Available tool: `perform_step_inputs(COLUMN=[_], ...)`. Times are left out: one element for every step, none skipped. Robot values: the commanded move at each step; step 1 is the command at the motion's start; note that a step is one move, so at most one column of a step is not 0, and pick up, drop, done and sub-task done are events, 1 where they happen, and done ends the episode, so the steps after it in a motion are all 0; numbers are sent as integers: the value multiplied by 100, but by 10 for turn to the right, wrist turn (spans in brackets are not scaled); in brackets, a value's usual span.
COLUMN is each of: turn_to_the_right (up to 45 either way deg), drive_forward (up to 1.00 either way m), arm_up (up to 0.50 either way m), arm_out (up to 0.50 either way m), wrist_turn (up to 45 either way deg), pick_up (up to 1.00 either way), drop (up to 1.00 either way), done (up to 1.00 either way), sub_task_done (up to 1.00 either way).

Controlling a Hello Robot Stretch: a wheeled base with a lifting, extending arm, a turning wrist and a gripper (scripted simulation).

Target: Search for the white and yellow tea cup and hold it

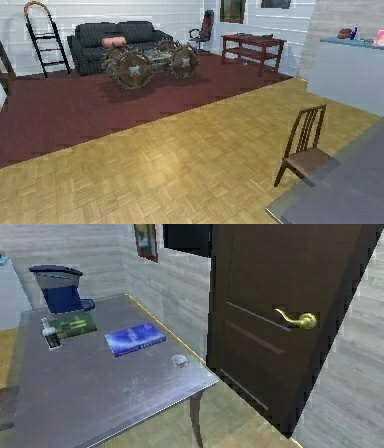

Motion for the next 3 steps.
perform_step_inputs(turn_to_the_right=[30,0,60], drive_forward=[0,55,0], arm_up=[0,0,0], arm_out=[0,0,0], wrist_turn=[0,0,0], pick_up=[0,0,0], drop=[0,0,0], done=[0,0,0], sub_task_done=[0,0,0])
